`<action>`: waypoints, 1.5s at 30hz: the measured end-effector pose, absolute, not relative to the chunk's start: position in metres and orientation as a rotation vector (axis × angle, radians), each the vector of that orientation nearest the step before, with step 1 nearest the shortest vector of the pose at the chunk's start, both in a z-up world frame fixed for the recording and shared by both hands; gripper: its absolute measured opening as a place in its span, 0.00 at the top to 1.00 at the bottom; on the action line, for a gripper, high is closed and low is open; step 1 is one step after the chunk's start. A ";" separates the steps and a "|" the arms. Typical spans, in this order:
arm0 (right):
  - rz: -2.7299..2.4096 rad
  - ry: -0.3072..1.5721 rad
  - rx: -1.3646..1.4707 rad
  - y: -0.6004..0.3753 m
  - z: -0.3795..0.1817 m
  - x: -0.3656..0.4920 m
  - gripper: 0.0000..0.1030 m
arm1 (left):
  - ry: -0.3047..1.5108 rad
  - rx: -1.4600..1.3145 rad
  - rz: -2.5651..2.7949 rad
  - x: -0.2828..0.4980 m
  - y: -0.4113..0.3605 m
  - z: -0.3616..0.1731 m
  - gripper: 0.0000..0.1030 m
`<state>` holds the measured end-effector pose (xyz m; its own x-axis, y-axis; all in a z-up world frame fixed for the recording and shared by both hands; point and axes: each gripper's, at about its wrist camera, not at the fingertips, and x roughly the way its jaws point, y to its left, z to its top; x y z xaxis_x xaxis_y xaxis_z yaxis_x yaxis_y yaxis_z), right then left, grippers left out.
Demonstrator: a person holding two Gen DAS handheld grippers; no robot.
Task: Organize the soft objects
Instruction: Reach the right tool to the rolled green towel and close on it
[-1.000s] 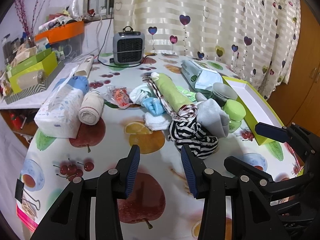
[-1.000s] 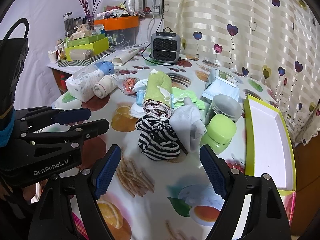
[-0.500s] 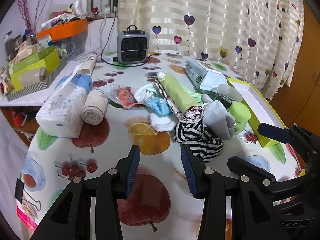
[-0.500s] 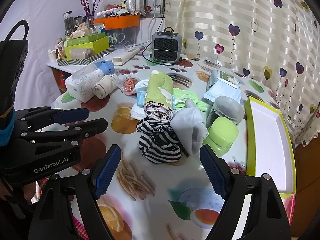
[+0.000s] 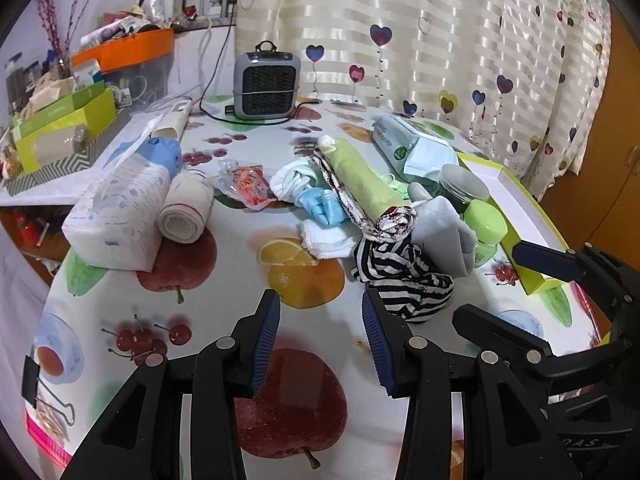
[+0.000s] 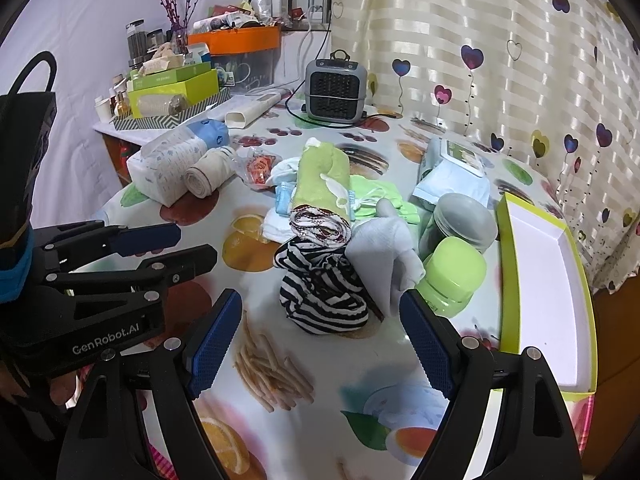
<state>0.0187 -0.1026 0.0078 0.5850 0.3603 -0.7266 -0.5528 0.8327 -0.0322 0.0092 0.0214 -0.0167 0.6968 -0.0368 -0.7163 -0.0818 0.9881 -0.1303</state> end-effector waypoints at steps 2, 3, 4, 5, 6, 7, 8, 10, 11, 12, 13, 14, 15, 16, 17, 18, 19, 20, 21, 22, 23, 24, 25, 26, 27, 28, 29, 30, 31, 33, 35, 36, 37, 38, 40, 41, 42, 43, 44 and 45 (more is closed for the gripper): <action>0.540 0.784 -0.267 -0.102 0.007 0.020 0.21 | 0.799 -0.158 0.022 0.010 0.022 -0.017 0.60; 0.540 0.784 -0.267 -0.101 0.006 0.022 0.21 | 0.800 -0.156 0.026 0.010 0.022 -0.017 0.60; 0.541 0.784 -0.267 -0.101 0.007 0.021 0.21 | 0.800 -0.156 0.032 0.010 0.022 -0.018 0.60; 0.542 0.784 -0.265 -0.100 0.007 0.022 0.21 | 0.800 -0.156 0.035 0.010 0.022 -0.018 0.60; 0.543 0.786 -0.263 -0.099 0.007 0.024 0.21 | 0.800 -0.159 0.035 0.011 0.024 -0.018 0.60; 0.544 0.789 -0.260 -0.099 0.006 0.025 0.21 | 0.801 -0.163 0.035 0.012 0.026 -0.019 0.60; 0.544 0.791 -0.258 -0.099 0.005 0.026 0.21 | 0.802 -0.167 0.034 0.012 0.026 -0.020 0.60; 0.545 0.796 -0.253 -0.098 0.005 0.029 0.21 | 0.801 -0.169 0.035 0.014 0.028 -0.021 0.60; 0.545 0.798 -0.252 -0.097 0.005 0.030 0.21 | 0.801 -0.171 0.035 0.015 0.030 -0.021 0.60; 0.545 0.798 -0.251 -0.096 0.005 0.031 0.21 | 0.802 -0.174 0.035 0.016 0.031 -0.021 0.60; 0.546 0.799 -0.250 -0.096 0.005 0.033 0.21 | 0.803 -0.178 0.033 0.017 0.033 -0.021 0.60; 0.547 0.800 -0.249 -0.094 0.005 0.034 0.21 | 0.803 -0.181 0.034 0.018 0.034 -0.022 0.60; 0.548 0.801 -0.248 -0.094 0.005 0.035 0.21 | 0.804 -0.183 0.035 0.019 0.035 -0.022 0.60; 0.548 0.803 -0.247 -0.093 0.006 0.037 0.21 | 0.806 -0.184 0.037 0.021 0.036 -0.023 0.60; 0.549 0.806 -0.245 -0.092 0.005 0.039 0.21 | 0.807 -0.186 0.037 0.022 0.037 -0.023 0.60; 0.551 0.807 -0.244 -0.092 0.005 0.040 0.21 | 0.809 -0.188 0.036 0.023 0.038 -0.024 0.60; 0.552 0.808 -0.244 -0.091 0.005 0.042 0.21 | 0.811 -0.189 0.036 0.024 0.039 -0.024 0.60; 0.551 0.809 -0.244 -0.090 0.005 0.043 0.21 | 0.813 -0.191 0.035 0.025 0.039 -0.025 0.60; 0.552 0.811 -0.244 -0.089 0.005 0.045 0.21 | 0.814 -0.192 0.036 0.027 0.040 -0.026 0.60; 0.553 0.813 -0.243 -0.088 0.004 0.046 0.21 | 0.816 -0.193 0.036 0.028 0.041 -0.027 0.60; 0.554 0.814 -0.241 -0.087 0.004 0.048 0.21 | 0.817 -0.195 0.036 0.030 0.042 -0.027 0.60; 0.554 0.815 -0.239 -0.087 0.004 0.050 0.21 | 0.817 -0.195 0.035 0.030 0.043 -0.028 0.60; 0.556 0.815 -0.236 -0.086 0.004 0.051 0.21 | 0.818 -0.196 0.036 0.032 0.044 -0.029 0.60; 0.558 0.815 -0.234 -0.085 0.004 0.053 0.21 | 0.817 -0.195 0.038 0.031 0.044 -0.028 0.60; 0.559 0.816 -0.232 -0.085 0.005 0.054 0.21 | 0.818 -0.196 0.039 0.033 0.045 -0.029 0.60; 0.560 0.818 -0.230 -0.084 0.004 0.056 0.21 | 0.821 -0.199 0.039 0.034 0.046 -0.030 0.60; 0.562 0.820 -0.229 -0.083 0.004 0.058 0.21 | 0.822 -0.200 0.039 0.035 0.047 -0.031 0.60; 0.564 0.822 -0.229 -0.082 0.004 0.059 0.21 | 0.823 -0.200 0.042 0.037 0.048 -0.031 0.60; 0.564 0.823 -0.230 -0.081 0.003 0.060 0.21 | 0.824 -0.200 0.044 0.037 0.048 -0.032 0.60; 0.568 0.824 -0.230 -0.079 0.003 0.063 0.21 | 0.827 -0.202 0.044 0.039 0.050 -0.033 0.60; 0.571 0.824 -0.230 -0.077 0.003 0.064 0.21 | 0.829 -0.202 0.046 0.041 0.051 -0.034 0.60; 0.573 0.824 -0.231 -0.076 0.003 0.065 0.21 | 0.829 -0.202 0.045 0.042 0.051 -0.035 0.60; 0.575 0.823 -0.231 -0.076 0.003 0.066 0.21 | 0.828 -0.202 0.045 0.042 0.051 -0.035 0.60; 0.577 0.822 -0.231 -0.075 0.003 0.067 0.21 | 0.828 -0.202 0.047 0.041 0.051 -0.035 0.60; 0.578 0.823 -0.232 -0.074 0.003 0.069 0.21 | 0.829 -0.204 0.046 0.042 0.052 -0.035 0.60; 0.578 0.823 -0.232 -0.074 0.003 0.070 0.21 | 0.829 -0.205 0.046 0.043 0.052 -0.035 0.60; 0.578 0.823 -0.231 -0.074 0.003 0.069 0.21 | 0.828 -0.206 0.046 0.044 0.053 -0.036 0.60; 0.578 0.823 -0.231 -0.074 0.003 0.069 0.21 | 0.827 -0.205 0.047 0.045 0.053 -0.036 0.60; 0.577 0.822 -0.232 -0.074 0.003 0.069 0.21 | 0.827 -0.207 0.047 0.046 0.054 -0.036 0.60; 0.579 0.821 -0.233 -0.073 0.003 0.070 0.21 | 0.827 -0.209 0.047 0.047 0.056 -0.036 0.60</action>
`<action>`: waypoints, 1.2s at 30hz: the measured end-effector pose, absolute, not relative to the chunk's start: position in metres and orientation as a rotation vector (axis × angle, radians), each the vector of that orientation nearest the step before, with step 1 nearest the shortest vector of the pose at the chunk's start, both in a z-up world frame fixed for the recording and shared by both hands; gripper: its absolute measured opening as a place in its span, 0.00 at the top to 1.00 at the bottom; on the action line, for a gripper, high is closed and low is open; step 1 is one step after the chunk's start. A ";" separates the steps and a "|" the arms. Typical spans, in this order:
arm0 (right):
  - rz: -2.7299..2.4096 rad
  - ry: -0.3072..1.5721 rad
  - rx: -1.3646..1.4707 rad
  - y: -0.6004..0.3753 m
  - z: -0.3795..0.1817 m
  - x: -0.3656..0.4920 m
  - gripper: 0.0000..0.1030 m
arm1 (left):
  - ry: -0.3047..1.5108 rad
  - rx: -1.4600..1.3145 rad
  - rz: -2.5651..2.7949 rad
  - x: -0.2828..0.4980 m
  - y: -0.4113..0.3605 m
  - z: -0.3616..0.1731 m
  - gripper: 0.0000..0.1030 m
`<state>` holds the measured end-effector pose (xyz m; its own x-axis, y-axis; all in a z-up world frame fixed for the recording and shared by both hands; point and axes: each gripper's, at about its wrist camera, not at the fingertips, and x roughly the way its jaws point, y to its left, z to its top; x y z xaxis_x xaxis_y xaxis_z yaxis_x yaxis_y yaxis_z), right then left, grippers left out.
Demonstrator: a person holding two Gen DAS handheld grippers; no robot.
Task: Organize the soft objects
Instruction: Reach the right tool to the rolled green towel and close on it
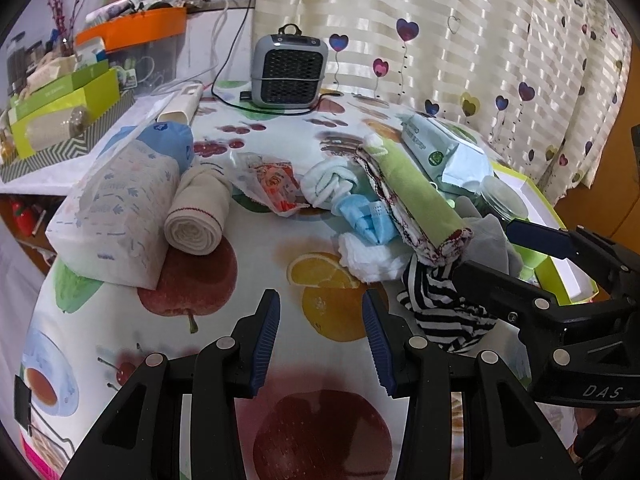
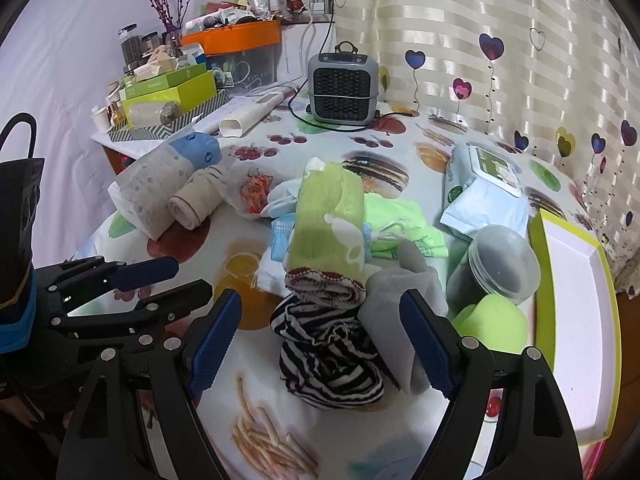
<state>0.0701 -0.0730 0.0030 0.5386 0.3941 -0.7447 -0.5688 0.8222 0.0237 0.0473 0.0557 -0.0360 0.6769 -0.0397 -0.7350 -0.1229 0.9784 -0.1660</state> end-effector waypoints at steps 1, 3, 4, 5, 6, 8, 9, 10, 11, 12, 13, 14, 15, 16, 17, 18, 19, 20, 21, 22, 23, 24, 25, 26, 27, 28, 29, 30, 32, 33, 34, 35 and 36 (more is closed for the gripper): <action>0.580 0.822 -0.234 -0.071 0.004 0.073 0.21 | 0.827 -0.211 0.047 0.048 0.057 -0.036 0.60; 0.583 0.822 -0.236 -0.069 0.004 0.077 0.21 | 0.828 -0.216 0.049 0.051 0.059 -0.037 0.60; 0.585 0.823 -0.238 -0.066 0.005 0.079 0.21 | 0.828 -0.219 0.049 0.052 0.060 -0.037 0.60; 0.587 0.821 -0.241 -0.064 0.005 0.081 0.21 | 0.828 -0.222 0.048 0.052 0.061 -0.037 0.60; 0.589 0.820 -0.242 -0.063 0.005 0.083 0.21 | 0.827 -0.224 0.048 0.053 0.062 -0.037 0.60; 0.595 0.818 -0.247 -0.058 0.006 0.088 0.21 | 0.824 -0.230 0.048 0.054 0.064 -0.037 0.60; 0.597 0.817 -0.249 -0.057 0.006 0.090 0.21 | 0.823 -0.233 0.048 0.054 0.065 -0.037 0.60; 0.599 0.817 -0.250 -0.055 0.006 0.093 0.21 | 0.821 -0.235 0.048 0.054 0.065 -0.037 0.60; 0.603 0.816 -0.252 -0.052 0.006 0.096 0.21 | 0.819 -0.238 0.049 0.054 0.066 -0.037 0.60; 0.606 0.815 -0.251 -0.052 0.005 0.097 0.21 | 0.818 -0.240 0.048 0.054 0.066 -0.036 0.60; 0.608 0.816 -0.250 -0.051 0.005 0.099 0.21 | 0.818 -0.242 0.049 0.055 0.067 -0.036 0.60; 0.610 0.815 -0.250 -0.049 0.005 0.101 0.21 | 0.819 -0.242 0.052 0.055 0.068 -0.037 0.60; 0.610 0.815 -0.249 -0.047 0.004 0.105 0.21 | 0.820 -0.242 0.055 0.056 0.069 -0.037 0.60; 0.611 0.815 -0.249 -0.046 0.004 0.106 0.21 | 0.822 -0.244 0.057 0.056 0.070 -0.038 0.60; 0.612 0.817 -0.248 -0.045 0.003 0.108 0.21 | 0.823 -0.246 0.058 0.057 0.071 -0.038 0.60; 0.612 0.821 -0.250 -0.043 0.002 0.111 0.21 | 0.824 -0.248 0.059 0.057 0.072 -0.039 0.60; 0.613 0.822 -0.251 -0.042 0.001 0.113 0.21 | 0.824 -0.248 0.060 0.057 0.073 -0.039 0.60; 0.614 0.825 -0.252 -0.041 0.000 0.115 0.21 | 0.825 -0.250 0.060 0.058 0.073 -0.040 0.60; 0.614 0.827 -0.253 -0.039 -0.001 0.116 0.22 | 0.825 -0.250 0.060 0.058 0.074 -0.040 0.60; 0.614 0.831 -0.253 -0.038 -0.003 0.118 0.24 | 0.826 -0.251 0.058 0.058 0.074 -0.040 0.60; 0.615 0.836 -0.252 -0.038 -0.004 0.121 0.24 | 0.826 -0.250 0.058 0.059 0.074 -0.040 0.60; 0.617 0.841 -0.249 -0.037 -0.005 0.122 0.25 | 0.828 -0.249 0.058 0.060 0.074 -0.041 0.60; 0.619 0.847 -0.246 -0.037 -0.007 0.125 0.28 | 0.831 -0.250 0.058 0.061 0.075 -0.041 0.60; 0.621 0.855 -0.243 -0.036 -0.009 0.126 0.30 | 0.834 -0.250 0.058 0.063 0.075 -0.042 0.60; 0.624 0.864 -0.240 -0.037 -0.011 0.128 0.35 | 0.836 -0.250 0.057 0.064 0.075 -0.043 0.60; 0.627 0.873 -0.236 -0.036 -0.013 0.130 0.41 | 0.838 -0.251 0.056 0.064 0.075 -0.044 0.60; 0.628 0.877 -0.233 -0.037 -0.015 0.131 0.42 | 0.840 -0.251 0.057 0.066 0.074 -0.044 0.60; 0.630 0.880 -0.228 -0.037 -0.015 0.131 0.45 | 0.842 -0.251 0.057 0.067 0.074 -0.045 0.60; 0.627 0.880 -0.223 -0.038 -0.016 0.133 0.52 | 0.845 -0.253 0.056 0.068 0.074 -0.046 0.60; 0.628 0.880 -0.217 -0.040 -0.015 0.133 0.54 | 0.847 -0.253 0.056 0.069 0.073 -0.046 0.60; 0.630 0.879 -0.213 -0.041 -0.015 0.133 0.57 | 0.848 -0.254 0.055 0.069 0.072 -0.046 0.60; 0.633 0.878 -0.214 -0.041 -0.014 0.133 0.58 | 0.848 -0.254 0.054 0.069 0.072 -0.046 0.60; 0.635 0.876 -0.214 -0.042 -0.014 0.133 0.60 | 0.848 -0.254 0.054 0.069 0.071 -0.045 0.60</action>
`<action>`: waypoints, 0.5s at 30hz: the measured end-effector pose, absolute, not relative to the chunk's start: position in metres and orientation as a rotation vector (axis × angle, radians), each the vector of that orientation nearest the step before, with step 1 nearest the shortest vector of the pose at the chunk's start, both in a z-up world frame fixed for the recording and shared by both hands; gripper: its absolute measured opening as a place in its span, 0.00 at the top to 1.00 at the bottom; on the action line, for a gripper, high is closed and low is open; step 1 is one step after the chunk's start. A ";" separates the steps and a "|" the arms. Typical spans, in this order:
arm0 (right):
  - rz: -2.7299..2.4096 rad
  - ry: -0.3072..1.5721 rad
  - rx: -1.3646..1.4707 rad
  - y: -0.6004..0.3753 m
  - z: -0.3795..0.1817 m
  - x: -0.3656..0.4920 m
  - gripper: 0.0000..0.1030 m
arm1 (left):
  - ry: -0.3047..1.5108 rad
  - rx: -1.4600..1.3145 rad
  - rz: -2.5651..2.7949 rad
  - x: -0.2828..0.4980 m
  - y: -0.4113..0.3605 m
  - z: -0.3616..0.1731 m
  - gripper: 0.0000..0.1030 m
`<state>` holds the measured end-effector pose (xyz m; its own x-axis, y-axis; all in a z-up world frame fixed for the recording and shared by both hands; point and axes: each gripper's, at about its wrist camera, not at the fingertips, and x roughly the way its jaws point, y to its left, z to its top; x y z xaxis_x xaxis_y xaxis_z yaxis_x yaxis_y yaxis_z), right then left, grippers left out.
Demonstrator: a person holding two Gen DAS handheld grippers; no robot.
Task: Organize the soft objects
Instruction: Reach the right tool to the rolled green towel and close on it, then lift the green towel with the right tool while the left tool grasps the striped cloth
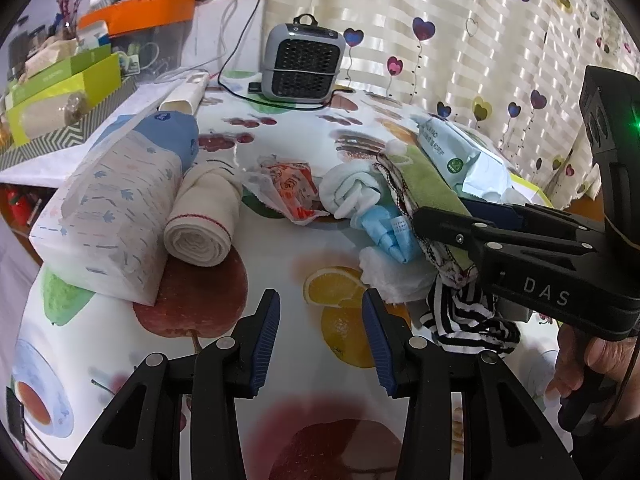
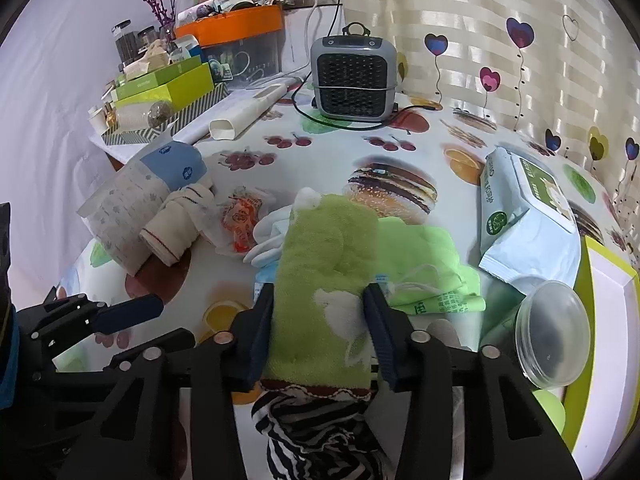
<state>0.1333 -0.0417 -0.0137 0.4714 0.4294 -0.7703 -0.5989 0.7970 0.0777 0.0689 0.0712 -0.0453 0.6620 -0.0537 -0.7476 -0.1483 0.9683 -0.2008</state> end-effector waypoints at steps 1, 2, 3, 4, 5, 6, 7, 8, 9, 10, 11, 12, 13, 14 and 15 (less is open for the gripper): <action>0.638 0.874 -0.214 -0.042 -0.013 0.133 0.62 | 0.848 -0.255 0.054 0.069 0.071 -0.045 0.60; 0.642 0.871 -0.212 -0.043 -0.012 0.132 0.63 | 0.848 -0.255 0.055 0.069 0.071 -0.045 0.60; 0.645 0.868 -0.210 -0.043 -0.011 0.132 0.65 | 0.847 -0.254 0.055 0.069 0.071 -0.045 0.60; 0.650 0.863 -0.204 -0.045 -0.009 0.131 0.67 | 0.846 -0.255 0.056 0.069 0.071 -0.044 0.60; 0.654 0.860 -0.201 -0.046 -0.008 0.130 0.68 | 0.844 -0.255 0.056 0.068 0.070 -0.044 0.60; 0.659 0.852 -0.197 -0.048 -0.006 0.128 0.68 | 0.843 -0.255 0.056 0.067 0.069 -0.043 0.60; 0.660 0.846 -0.193 -0.049 -0.004 0.128 0.69 | 0.840 -0.254 0.056 0.066 0.068 -0.042 0.60; 0.662 0.841 -0.189 -0.050 -0.002 0.127 0.69 | 0.838 -0.255 0.055 0.064 0.068 -0.042 0.60; 0.666 0.832 -0.184 -0.052 0.001 0.125 0.69 | 0.835 -0.253 0.054 0.063 0.067 -0.040 0.60; 0.668 0.821 -0.177 -0.055 0.005 0.123 0.69 | 0.833 -0.253 0.053 0.062 0.066 -0.040 0.60; 0.669 0.813 -0.173 -0.056 0.007 0.122 0.69 | 0.832 -0.253 0.051 0.061 0.065 -0.039 0.60; 0.669 0.801 -0.167 -0.059 0.011 0.120 0.69 | 0.831 -0.252 0.046 0.060 0.063 -0.038 0.60; 0.668 0.791 -0.162 -0.062 0.014 0.119 0.69 | 0.829 -0.251 0.043 0.059 0.062 -0.037 0.60; 0.667 0.784 -0.155 -0.064 0.017 0.117 0.69 | 0.829 -0.251 0.039 0.058 0.061 -0.037 0.60; 0.664 0.774 -0.145 -0.068 0.021 0.115 0.69 | 0.828 -0.252 0.031 0.058 0.059 -0.036 0.60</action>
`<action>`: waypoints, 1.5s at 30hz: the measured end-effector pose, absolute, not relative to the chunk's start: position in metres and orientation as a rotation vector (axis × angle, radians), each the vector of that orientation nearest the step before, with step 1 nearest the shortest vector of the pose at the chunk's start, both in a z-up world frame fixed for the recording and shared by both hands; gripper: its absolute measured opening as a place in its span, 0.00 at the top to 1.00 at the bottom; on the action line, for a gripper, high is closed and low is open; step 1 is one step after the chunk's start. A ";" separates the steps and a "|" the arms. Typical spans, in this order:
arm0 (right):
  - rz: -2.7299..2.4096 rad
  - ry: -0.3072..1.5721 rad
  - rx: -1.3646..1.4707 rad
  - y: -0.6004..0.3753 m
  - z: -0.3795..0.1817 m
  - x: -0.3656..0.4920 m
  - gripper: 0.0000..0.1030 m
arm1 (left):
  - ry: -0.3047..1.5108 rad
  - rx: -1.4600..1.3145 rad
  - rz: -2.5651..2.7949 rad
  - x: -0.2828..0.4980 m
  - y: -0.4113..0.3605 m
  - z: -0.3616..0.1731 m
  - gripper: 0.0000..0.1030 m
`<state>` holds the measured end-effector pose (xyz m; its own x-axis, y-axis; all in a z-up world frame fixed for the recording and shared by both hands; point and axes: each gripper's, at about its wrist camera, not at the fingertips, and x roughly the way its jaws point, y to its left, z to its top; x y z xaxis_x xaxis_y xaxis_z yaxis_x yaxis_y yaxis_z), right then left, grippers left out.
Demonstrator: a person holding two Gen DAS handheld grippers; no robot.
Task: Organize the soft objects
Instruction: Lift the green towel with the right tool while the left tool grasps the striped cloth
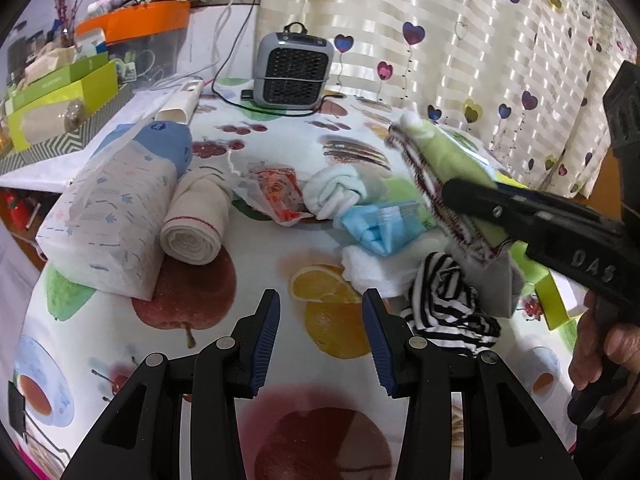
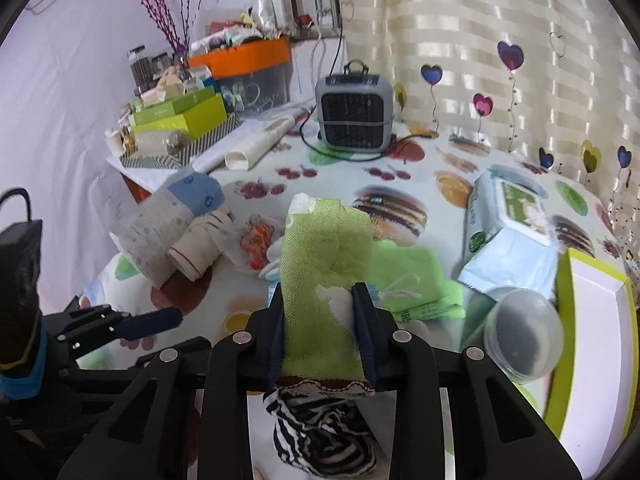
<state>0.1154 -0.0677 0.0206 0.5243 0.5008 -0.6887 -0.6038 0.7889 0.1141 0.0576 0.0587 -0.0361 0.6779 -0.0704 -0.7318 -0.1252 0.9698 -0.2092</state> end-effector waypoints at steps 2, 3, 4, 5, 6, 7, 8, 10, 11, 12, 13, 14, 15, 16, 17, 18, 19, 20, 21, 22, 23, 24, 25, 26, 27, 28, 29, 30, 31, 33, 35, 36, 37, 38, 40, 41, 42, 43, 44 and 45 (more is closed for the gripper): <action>0.656 0.758 -0.134 -0.074 0.027 0.112 0.69 | 0.829 -0.253 0.007 0.057 0.054 -0.035 0.60; 0.651 0.751 -0.127 -0.078 0.029 0.110 0.69 | 0.829 -0.255 -0.010 0.056 0.050 -0.035 0.60; 0.646 0.746 -0.122 -0.081 0.031 0.108 0.69 | 0.829 -0.259 -0.035 0.056 0.046 -0.034 0.60; 0.638 0.742 -0.115 -0.086 0.033 0.106 0.69 | 0.828 -0.264 -0.055 0.056 0.044 -0.034 0.60; 0.631 0.738 -0.110 -0.089 0.034 0.104 0.69 | 0.827 -0.268 -0.078 0.055 0.040 -0.033 0.58; 0.625 0.736 -0.106 -0.092 0.035 0.103 0.69 | 0.827 -0.272 -0.104 0.055 0.036 -0.033 0.56; 0.618 0.733 -0.101 -0.096 0.037 0.102 0.69 | 0.827 -0.277 -0.124 0.055 0.032 -0.033 0.51; 0.606 0.729 -0.091 -0.104 0.039 0.100 0.69 | 0.827 -0.288 -0.162 0.056 0.024 -0.033 0.49; 0.601 0.728 -0.088 -0.107 0.039 0.099 0.69 | 0.830 -0.288 -0.187 0.056 0.019 -0.033 0.49; 0.594 0.727 -0.084 -0.111 0.040 0.098 0.69 | 0.833 -0.285 -0.197 0.058 0.015 -0.034 0.49; 0.592 0.725 -0.081 -0.114 0.041 0.097 0.69 | 0.840 -0.279 -0.210 0.060 0.010 -0.035 0.49; 0.587 0.725 -0.080 -0.117 0.041 0.096 0.69 | 0.850 -0.274 -0.220 0.061 0.006 -0.038 0.49; 0.583 0.726 -0.079 -0.119 0.040 0.095 0.69 | 0.859 -0.270 -0.227 0.063 0.003 -0.040 0.49; 0.582 0.726 -0.077 -0.121 0.040 0.095 0.69 | 0.869 -0.265 -0.235 0.065 -0.002 -0.043 0.49; 0.580 0.726 -0.076 -0.123 0.040 0.094 0.69 | 0.878 -0.259 -0.239 0.067 -0.005 -0.046 0.49; 0.578 0.728 -0.075 -0.125 0.039 0.094 0.69 | 0.890 -0.250 -0.245 0.070 -0.009 -0.049 0.49; 0.576 0.730 -0.073 -0.126 0.039 0.093 0.69 | 0.897 -0.244 -0.252 0.072 -0.013 -0.052 0.49; 0.575 0.732 -0.072 -0.127 0.038 0.093 0.69 | 0.905 -0.239 -0.256 0.074 -0.016 -0.054 0.49; 0.575 0.733 -0.072 -0.128 0.037 0.093 0.69 | 0.913 -0.232 -0.254 0.076 -0.018 -0.056 0.49; 0.575 0.734 -0.071 -0.128 0.037 0.092 0.69 | 0.918 -0.225 -0.252 0.078 -0.021 -0.058 0.49; 0.575 0.734 -0.071 -0.129 0.036 0.092 0.69 | 0.920 -0.219 -0.250 0.079 -0.023 -0.060 0.49; 0.576 0.733 -0.071 -0.129 0.036 0.091 0.69 | 0.922 -0.214 -0.246 0.081 -0.024 -0.062 0.49; 0.577 0.733 -0.071 -0.130 0.036 0.090 0.69 | 0.925 -0.209 -0.239 0.082 -0.025 -0.063 0.49; 0.579 0.733 -0.071 -0.130 0.036 0.089 0.69 | 0.926 -0.202 -0.231 0.083 -0.025 -0.064 0.50; 0.579 0.733 -0.070 -0.130 0.036 0.089 0.69 | 0.920 -0.193 -0.224 0.084 -0.025 -0.064 0.58; 0.578 0.732 -0.071 -0.130 0.036 0.089 0.69 | 0.923 -0.183 -0.220 0.084 -0.026 -0.064 0.65; 0.578 0.732 -0.071 -0.131 0.036 0.088 0.69 | 0.923 -0.181 -0.218 0.084 -0.026 -0.064 0.75; 0.577 0.732 -0.071 -0.130 0.036 0.089 0.69 | 0.922 -0.178 -0.212 0.083 -0.026 -0.064 0.78; 0.577 0.732 -0.071 -0.130 0.036 0.089 0.69 | 0.917 -0.176 -0.206 0.081 -0.025 -0.063 0.80; 0.578 0.726 -0.070 -0.132 0.037 0.087 0.69 | 0.904 -0.171 -0.198 0.077 -0.024 -0.059 0.83; 0.580 0.721 -0.068 -0.133 0.038 0.084 0.69 | 0.888 -0.166 -0.192 0.072 -0.023 -0.054 0.83; 0.582 0.718 -0.067 -0.133 0.039 0.083 0.69 | 0.877 -0.161 -0.190 0.070 -0.022 -0.051 0.83; 0.583 0.714 -0.066 -0.134 0.040 0.082 0.69 | 0.869 -0.157 -0.188 0.067 -0.022 -0.048 0.84; 0.584 0.711 -0.066 -0.134 0.041 0.080 0.69 | 0.862 -0.155 -0.186 0.065 -0.022 -0.046 0.84; 0.587 0.704 -0.066 -0.135 0.044 0.077 0.69 | 0.845 -0.151 -0.182 0.060 -0.021 -0.040 0.84; 0.588 0.701 -0.067 -0.136 0.045 0.076 0.69 | 0.838 -0.150 -0.181 0.057 -0.021 -0.038 0.84; 0.589 0.697 -0.067 -0.136 0.046 0.074 0.69 | 0.831 -0.149 -0.179 0.055 -0.021 -0.036 0.84; 0.590 0.695 -0.067 -0.136 0.047 0.073 0.69 | 0.823 -0.148 -0.177 0.053 -0.021 -0.033 0.84; 0.590 0.693 -0.066 -0.136 0.049 0.072 0.69 | 0.815 -0.147 -0.174 0.050 -0.020 -0.030 0.84; 0.589 0.689 -0.066 -0.137 0.050 0.071 0.69 | 0.804 -0.144 -0.171 0.047 -0.019 -0.027 0.84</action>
